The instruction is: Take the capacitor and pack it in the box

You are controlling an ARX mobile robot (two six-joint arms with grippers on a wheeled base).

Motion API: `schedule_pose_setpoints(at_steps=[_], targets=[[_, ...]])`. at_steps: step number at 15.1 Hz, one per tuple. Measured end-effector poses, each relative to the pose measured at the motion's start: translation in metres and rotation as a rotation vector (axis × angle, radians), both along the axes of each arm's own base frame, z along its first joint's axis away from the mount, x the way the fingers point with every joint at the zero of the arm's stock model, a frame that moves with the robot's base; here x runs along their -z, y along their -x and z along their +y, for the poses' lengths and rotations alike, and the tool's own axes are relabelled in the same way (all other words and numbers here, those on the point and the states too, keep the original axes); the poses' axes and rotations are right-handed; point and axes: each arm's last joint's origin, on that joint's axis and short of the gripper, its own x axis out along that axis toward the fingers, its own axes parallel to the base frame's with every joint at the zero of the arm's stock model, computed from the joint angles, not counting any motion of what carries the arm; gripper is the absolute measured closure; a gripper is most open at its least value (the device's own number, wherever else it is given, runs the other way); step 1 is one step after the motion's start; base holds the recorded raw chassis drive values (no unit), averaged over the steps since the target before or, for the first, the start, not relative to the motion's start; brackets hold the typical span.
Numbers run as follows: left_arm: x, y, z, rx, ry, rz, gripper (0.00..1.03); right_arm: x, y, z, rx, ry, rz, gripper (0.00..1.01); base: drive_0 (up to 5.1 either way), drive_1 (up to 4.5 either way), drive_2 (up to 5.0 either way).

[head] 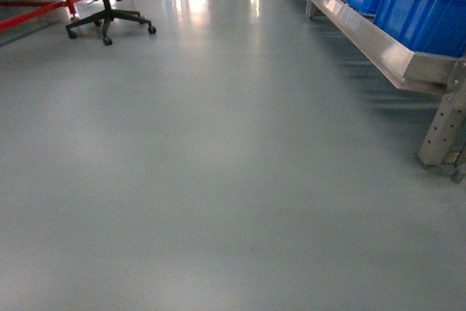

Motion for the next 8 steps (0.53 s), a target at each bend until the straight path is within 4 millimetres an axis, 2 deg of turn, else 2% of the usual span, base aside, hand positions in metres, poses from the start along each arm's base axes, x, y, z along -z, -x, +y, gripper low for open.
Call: schedule_pose_setpoints(at_steps=[8], targets=[[0.0001,0.0000,0.0000,0.000,0.000,0.002,0.60,0.0000,0.0000,0.0000,-0.001,0.000,0.000,0.03,-5.0,2.43,2.4]])
